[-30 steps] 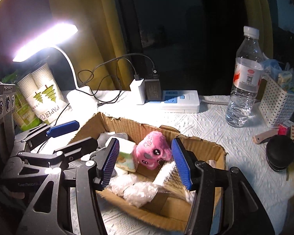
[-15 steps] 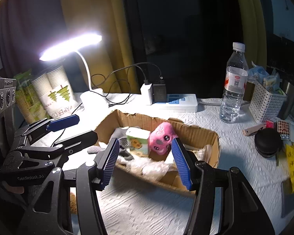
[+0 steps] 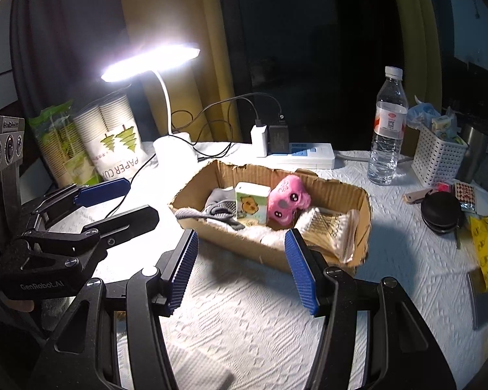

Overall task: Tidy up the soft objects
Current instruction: 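Withdraw both tools from the box toward the brown plush and white wipe, then grasp the brown fuzzy plush with the left tool while the right tool grasps the white wipe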

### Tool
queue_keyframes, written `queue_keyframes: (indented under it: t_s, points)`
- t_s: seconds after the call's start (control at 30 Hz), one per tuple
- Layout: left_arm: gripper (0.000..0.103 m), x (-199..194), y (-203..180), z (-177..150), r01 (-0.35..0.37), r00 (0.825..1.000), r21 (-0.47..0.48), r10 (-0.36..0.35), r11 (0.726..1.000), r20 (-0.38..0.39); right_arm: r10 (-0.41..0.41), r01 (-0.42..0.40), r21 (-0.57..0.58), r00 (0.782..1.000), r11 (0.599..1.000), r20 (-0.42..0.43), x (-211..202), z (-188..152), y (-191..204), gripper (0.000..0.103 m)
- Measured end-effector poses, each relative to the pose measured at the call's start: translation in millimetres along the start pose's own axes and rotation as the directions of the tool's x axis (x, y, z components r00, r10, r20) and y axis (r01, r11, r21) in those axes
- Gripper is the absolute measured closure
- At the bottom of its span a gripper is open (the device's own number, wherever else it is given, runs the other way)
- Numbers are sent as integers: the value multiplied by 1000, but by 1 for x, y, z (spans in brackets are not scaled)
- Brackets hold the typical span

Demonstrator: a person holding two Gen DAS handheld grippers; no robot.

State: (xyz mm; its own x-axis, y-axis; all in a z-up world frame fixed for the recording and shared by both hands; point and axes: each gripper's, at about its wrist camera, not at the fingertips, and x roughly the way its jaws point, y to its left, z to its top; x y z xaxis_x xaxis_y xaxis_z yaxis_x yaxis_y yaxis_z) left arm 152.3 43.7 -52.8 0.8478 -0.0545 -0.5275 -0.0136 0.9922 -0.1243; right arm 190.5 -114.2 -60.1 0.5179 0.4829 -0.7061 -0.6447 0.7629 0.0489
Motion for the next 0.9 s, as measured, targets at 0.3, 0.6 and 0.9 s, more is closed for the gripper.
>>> queue_keyframes:
  t_s: [0.3,0.6,0.9]
  points:
    - [28,-22,-7,-16,5,1000,10,-5,1000,9,-9,9,4,1000,1000,-5,-18,-22,13,44]
    - [28,-37,-3,-41,-2,1000,5,2,1000,-12,-13,13,5,1000,1000,-25,-26,-47,27,44]
    - [28,-36,4,-76,-17,997,1,17,1000,-76,-2,3,20,997,1000,-81,-18,-80,39,44]
